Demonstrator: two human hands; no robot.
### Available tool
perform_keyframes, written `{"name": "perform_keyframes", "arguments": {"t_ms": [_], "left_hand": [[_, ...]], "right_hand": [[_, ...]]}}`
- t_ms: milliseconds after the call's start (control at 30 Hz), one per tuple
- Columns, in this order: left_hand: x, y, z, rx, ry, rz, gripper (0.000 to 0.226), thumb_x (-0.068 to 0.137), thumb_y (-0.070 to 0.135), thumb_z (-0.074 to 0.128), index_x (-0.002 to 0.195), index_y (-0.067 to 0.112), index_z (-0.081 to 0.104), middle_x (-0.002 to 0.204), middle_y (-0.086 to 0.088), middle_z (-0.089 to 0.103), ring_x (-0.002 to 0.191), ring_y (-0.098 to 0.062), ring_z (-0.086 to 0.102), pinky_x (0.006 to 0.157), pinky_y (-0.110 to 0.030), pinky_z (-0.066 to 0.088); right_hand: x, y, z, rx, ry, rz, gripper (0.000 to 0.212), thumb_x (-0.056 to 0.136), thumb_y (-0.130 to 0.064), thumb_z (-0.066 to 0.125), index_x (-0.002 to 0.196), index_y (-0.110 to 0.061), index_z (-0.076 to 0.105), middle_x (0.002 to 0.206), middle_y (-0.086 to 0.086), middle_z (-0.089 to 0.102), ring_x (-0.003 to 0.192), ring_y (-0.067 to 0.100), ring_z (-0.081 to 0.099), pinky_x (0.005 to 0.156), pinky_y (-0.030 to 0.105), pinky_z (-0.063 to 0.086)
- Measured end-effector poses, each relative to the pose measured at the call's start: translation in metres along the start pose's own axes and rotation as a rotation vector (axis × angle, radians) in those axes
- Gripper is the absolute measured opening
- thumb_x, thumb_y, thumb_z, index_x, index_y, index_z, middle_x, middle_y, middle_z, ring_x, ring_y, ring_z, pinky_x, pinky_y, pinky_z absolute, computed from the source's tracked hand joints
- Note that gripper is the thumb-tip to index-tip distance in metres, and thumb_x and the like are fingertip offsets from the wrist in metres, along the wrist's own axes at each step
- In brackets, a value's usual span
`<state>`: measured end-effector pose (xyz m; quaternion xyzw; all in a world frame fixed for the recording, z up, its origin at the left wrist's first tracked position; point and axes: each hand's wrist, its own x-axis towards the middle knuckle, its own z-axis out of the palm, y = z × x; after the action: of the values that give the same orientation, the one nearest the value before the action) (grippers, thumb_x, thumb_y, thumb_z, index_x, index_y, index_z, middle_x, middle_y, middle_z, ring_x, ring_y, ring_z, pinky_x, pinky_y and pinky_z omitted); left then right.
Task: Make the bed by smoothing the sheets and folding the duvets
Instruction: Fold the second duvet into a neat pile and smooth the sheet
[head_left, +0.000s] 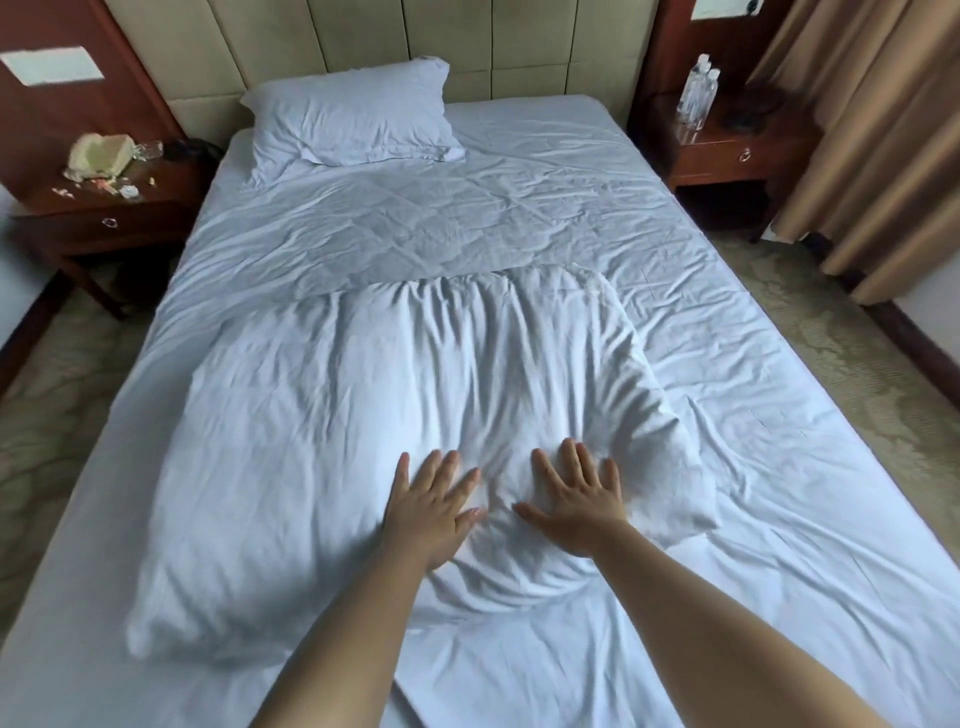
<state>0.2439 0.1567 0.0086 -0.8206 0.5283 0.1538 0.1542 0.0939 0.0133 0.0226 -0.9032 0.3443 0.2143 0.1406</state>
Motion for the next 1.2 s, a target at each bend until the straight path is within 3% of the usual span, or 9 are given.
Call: {"name": "perform_keyframes", "arguments": {"t_ms": [67,200,267,333,433,600,933,1067,1200], "left_hand": [[-0.013,-0.019,-0.002,0.072,0.004,-0.003,0.077,0.081,0.066,-0.018,0.151,0.035,-0.009,0.160,0.002,-0.015,0.146,-0.020,-0.017,0.111,-0.055,-0.019],[-0.042,-0.060,-0.004,0.115,0.082,-0.123,0.089,0.070,0.063,-0.023,0.152,0.037,-0.002,0.160,0.002,-0.014,0.146,-0.020,-0.018,0.107,-0.059,-0.020],[-0.060,-0.076,-0.002,0.038,0.094,-0.246,0.069,0.086,0.066,-0.006,0.150,0.039,-0.006,0.159,0.003,-0.018,0.146,-0.023,-0.019,0.106,-0.063,-0.016],[-0.079,-0.089,0.007,-0.091,0.026,-0.311,0.064,0.093,0.065,0.009,0.148,0.041,-0.012,0.158,0.004,-0.022,0.145,-0.026,-0.020,0.108,-0.063,-0.013],[-0.103,-0.100,0.021,-0.216,-0.118,-0.307,0.066,0.093,0.066,0.012,0.148,0.040,-0.016,0.158,0.006,-0.023,0.146,-0.023,-0.019,0.115,-0.056,-0.009],[-0.131,-0.112,0.022,-0.285,-0.242,-0.251,0.065,0.098,0.054,0.027,0.152,0.035,-0.004,0.160,0.008,-0.010,0.148,-0.015,-0.006,0.119,-0.043,0.002],[-0.195,-0.128,-0.012,-0.147,-0.114,-0.191,0.057,0.098,0.032,0.040,0.151,0.026,0.021,0.160,0.002,0.012,0.146,-0.016,0.015,0.117,-0.033,0.020],[-0.221,-0.149,-0.017,-0.274,-0.024,-0.185,0.045,0.096,0.019,0.040,0.140,0.023,0.044,0.153,0.001,0.030,0.138,-0.018,0.033,0.109,-0.030,0.032],[-0.232,-0.182,-0.023,-0.377,0.045,-0.166,0.051,0.092,0.010,0.038,0.142,0.023,0.043,0.152,0.007,0.030,0.137,-0.018,0.035,0.110,-0.029,0.032]], "right_hand": [[-0.013,-0.016,-0.003,0.016,0.007,0.020,0.084,0.086,-0.077,0.026,0.152,-0.036,-0.005,0.159,0.012,-0.017,0.147,0.024,-0.018,0.116,0.051,-0.008],[-0.029,-0.054,0.003,0.035,0.043,0.022,0.086,0.085,-0.077,0.032,0.151,-0.037,-0.004,0.159,0.010,-0.016,0.147,0.026,-0.016,0.116,0.052,-0.008],[-0.037,-0.074,0.010,0.045,0.037,-0.017,0.082,0.087,-0.073,0.034,0.152,-0.039,-0.003,0.160,0.008,-0.016,0.147,0.026,-0.016,0.116,0.052,-0.007],[-0.047,-0.094,0.019,0.052,0.018,-0.062,0.078,0.089,-0.068,0.037,0.152,-0.039,0.000,0.160,0.006,-0.015,0.147,0.027,-0.015,0.117,0.053,-0.005],[-0.057,-0.118,0.027,0.055,-0.002,-0.096,0.082,0.088,-0.065,0.043,0.152,-0.037,0.001,0.161,0.003,-0.011,0.147,0.025,-0.013,0.117,0.052,-0.004],[-0.069,-0.143,0.030,0.082,0.011,-0.206,0.078,0.089,-0.057,0.049,0.151,-0.036,0.006,0.161,0.000,-0.001,0.148,0.023,-0.004,0.118,0.048,0.005],[-0.103,-0.167,0.019,0.104,0.027,-0.195,0.077,0.091,-0.050,0.051,0.153,-0.031,0.009,0.161,0.003,-0.002,0.148,0.025,0.000,0.119,0.047,0.009],[-0.117,-0.199,-0.003,0.086,0.071,-0.198,0.075,0.091,-0.049,0.052,0.152,-0.029,0.013,0.161,0.004,0.002,0.147,0.025,0.007,0.117,0.044,0.013],[-0.126,-0.249,-0.018,0.058,0.132,-0.186,0.072,0.092,-0.047,0.052,0.151,-0.028,0.017,0.159,0.006,0.010,0.146,0.025,0.012,0.116,0.044,0.016]]}}
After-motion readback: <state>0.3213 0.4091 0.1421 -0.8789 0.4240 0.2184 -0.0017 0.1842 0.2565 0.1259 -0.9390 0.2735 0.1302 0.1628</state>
